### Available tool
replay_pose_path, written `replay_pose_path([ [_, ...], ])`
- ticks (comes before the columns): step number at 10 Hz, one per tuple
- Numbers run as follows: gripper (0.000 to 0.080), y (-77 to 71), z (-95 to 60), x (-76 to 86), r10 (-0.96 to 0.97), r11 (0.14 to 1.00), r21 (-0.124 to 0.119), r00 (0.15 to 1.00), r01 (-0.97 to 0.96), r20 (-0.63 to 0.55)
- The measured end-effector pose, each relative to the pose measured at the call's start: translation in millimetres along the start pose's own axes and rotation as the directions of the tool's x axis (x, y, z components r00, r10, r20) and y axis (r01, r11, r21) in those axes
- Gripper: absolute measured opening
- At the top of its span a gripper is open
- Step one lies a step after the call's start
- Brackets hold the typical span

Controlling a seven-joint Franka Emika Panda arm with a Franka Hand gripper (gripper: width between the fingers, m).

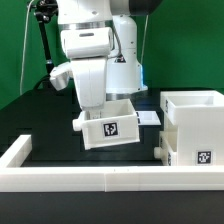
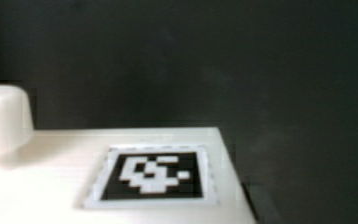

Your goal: Assemble drawer

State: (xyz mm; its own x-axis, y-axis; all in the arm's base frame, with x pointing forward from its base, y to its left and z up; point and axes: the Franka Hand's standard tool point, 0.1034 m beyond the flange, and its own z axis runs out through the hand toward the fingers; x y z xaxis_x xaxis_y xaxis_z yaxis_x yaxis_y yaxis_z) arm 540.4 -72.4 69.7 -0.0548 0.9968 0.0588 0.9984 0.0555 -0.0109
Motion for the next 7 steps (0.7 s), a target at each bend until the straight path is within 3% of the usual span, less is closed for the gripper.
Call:
replay_pose_path([
  [2,0.0045,-1.1,1.1,0.3,0.000,1.000,0.002,1.000,0.000,-0.001],
  [3,0.0045,-3.0,4.5,3.9,-0.005,1.000,-0.009,1.000,0.005,0.000],
  [7,0.0045,-2.6,8.2,28.1,0.003,1.000,-0.004,1.000,-0.003,-0.013],
])
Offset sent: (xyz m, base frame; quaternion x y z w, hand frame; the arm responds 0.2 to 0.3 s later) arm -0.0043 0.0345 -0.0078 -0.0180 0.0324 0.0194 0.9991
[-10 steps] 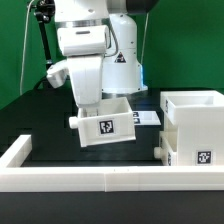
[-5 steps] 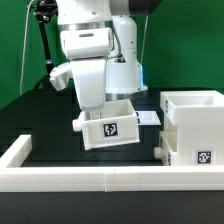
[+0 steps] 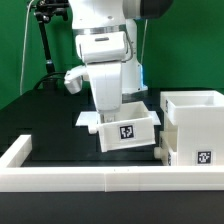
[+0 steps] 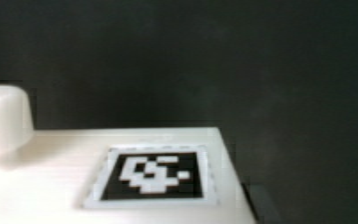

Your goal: Assemble drawer

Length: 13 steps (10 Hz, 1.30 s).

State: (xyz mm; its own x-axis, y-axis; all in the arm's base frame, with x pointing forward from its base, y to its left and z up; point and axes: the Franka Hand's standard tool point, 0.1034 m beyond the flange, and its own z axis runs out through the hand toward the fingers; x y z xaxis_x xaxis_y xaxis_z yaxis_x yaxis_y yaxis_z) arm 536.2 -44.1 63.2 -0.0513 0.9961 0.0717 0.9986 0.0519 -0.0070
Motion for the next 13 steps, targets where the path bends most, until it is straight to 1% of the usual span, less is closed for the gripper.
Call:
replay_pose_path([
  [2,0.0045,1.4,0.4,9.2,0.031,1.000,0.000,1.000,-0.031,-0.002],
  [7,0.0045,-0.3,3.2,7.8,0.027,1.000,0.005,1.000,-0.027,-0.004],
  [9,0.0045,1.2,6.9,18.5,0.028,1.000,0.003,1.000,-0.028,-0.010],
  [10,0.0045,0.2,9.8,20.9,0.031,0.999,0.008,0.999,-0.031,-0.013],
  [13,0.0045,-0.3,11.0,21.5,0.031,0.999,0.008,0.999,-0.031,-0.013],
])
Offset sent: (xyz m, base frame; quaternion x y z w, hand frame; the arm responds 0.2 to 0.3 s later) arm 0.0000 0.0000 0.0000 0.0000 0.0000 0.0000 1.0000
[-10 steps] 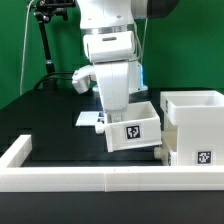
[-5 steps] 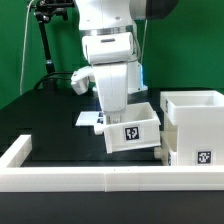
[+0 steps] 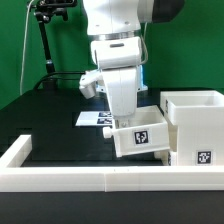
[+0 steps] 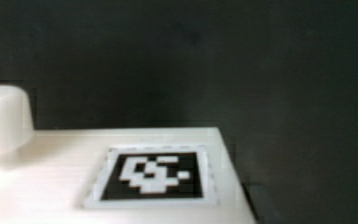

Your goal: Assemble drawer

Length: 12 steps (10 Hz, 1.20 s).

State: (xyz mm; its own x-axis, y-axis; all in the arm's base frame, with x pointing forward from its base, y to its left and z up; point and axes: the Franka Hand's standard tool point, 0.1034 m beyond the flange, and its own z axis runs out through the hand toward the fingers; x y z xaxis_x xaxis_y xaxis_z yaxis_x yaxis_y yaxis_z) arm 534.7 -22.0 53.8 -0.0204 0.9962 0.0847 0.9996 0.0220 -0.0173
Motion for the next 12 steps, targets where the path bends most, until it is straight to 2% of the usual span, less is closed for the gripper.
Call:
replay_pose_path([
  [4,0.0045,3.1,2.6,9.4,-0.027,1.000,0.007,1.000,0.027,0.008],
  [7,0.0045,7.5,0.7,20.0,-0.002,1.000,-0.003,1.000,0.002,0.023],
  [12,0.0045,6.6,1.8,18.0,0.001,1.000,-0.001,1.000,-0.001,0.023],
])
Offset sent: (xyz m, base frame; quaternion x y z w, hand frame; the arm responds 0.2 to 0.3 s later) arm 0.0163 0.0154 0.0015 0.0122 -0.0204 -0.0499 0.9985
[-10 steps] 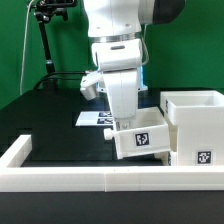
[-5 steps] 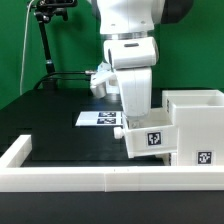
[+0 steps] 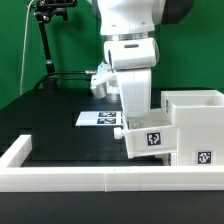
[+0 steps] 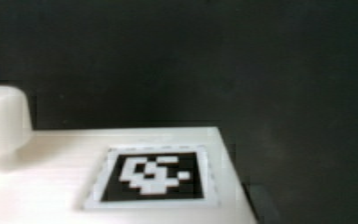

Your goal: Assemble drawer

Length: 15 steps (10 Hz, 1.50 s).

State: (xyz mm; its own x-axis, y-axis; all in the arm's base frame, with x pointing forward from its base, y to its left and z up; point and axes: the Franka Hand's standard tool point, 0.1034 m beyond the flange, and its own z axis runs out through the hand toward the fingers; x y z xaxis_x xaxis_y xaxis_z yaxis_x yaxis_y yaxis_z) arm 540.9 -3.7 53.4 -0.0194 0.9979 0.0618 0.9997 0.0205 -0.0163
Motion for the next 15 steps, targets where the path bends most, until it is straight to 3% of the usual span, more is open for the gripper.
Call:
replay_pose_path([
  [4,0.0045,-0.1,0.3,7.2,0.032,0.999,0.000,0.999,-0.032,0.007],
  [14,0.0047,2.9,-0.1,1.9,-0.044,0.999,-0.009,0.997,0.045,0.066],
  [15,0.0047,3.9,-0.3,-2.8,-0.117,0.993,-0.008,0.991,0.118,0.066],
])
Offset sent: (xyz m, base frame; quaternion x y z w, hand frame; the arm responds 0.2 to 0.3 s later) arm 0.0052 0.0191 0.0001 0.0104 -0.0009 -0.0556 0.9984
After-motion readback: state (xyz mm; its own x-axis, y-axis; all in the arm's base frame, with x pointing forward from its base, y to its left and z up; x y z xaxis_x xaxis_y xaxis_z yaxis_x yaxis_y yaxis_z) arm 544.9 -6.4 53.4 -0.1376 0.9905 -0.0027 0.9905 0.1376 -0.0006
